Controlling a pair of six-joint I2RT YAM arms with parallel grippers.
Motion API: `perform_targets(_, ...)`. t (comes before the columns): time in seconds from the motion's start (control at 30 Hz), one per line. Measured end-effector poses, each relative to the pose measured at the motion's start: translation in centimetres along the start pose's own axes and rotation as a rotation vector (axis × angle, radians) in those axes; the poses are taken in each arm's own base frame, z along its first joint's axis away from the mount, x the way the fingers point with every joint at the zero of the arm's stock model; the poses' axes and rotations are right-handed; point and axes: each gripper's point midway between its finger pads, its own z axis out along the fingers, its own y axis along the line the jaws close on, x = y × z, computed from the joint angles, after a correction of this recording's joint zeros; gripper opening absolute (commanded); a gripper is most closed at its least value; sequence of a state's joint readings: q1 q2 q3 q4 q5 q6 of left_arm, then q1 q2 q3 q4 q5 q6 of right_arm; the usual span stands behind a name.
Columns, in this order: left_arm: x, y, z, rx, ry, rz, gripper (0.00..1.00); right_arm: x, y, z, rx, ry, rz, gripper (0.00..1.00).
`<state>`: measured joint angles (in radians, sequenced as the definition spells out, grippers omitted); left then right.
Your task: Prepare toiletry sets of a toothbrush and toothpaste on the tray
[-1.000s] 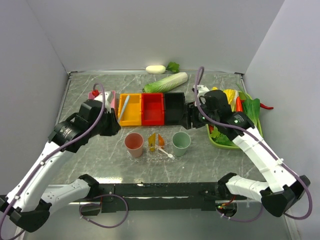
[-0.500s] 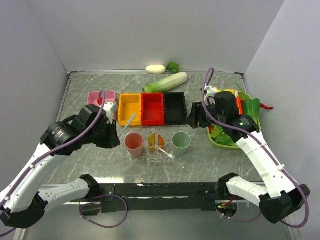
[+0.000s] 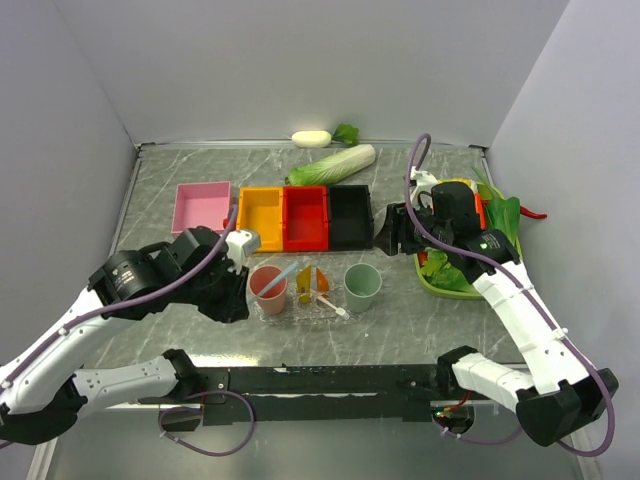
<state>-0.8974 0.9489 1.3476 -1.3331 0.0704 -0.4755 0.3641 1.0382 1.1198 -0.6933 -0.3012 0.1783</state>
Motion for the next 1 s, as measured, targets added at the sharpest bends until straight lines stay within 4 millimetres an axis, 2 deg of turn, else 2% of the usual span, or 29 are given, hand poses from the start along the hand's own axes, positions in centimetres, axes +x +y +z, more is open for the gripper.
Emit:
perform_targets(0.13, 1.3, -0.4, 0.4, 0.024, 0.039, 0.046, 0.01, 0.0, -0.3, 0.0, 0.005, 0.0, 0.003, 0.64)
perform_targets(0.3, 2.7, -0.1, 1.4, 0.0, 0.104, 0.068, 0.01, 0.0, -0.5, 0.2, 0.009, 0.006, 0.008, 0.64)
perform_targets(1.0, 3.4, 0.9, 5.2, -0.176, 0.23, 0.155, 0.01, 0.3, -0.3, 0.4, -0.021, 0.012, 0.012, 0.64)
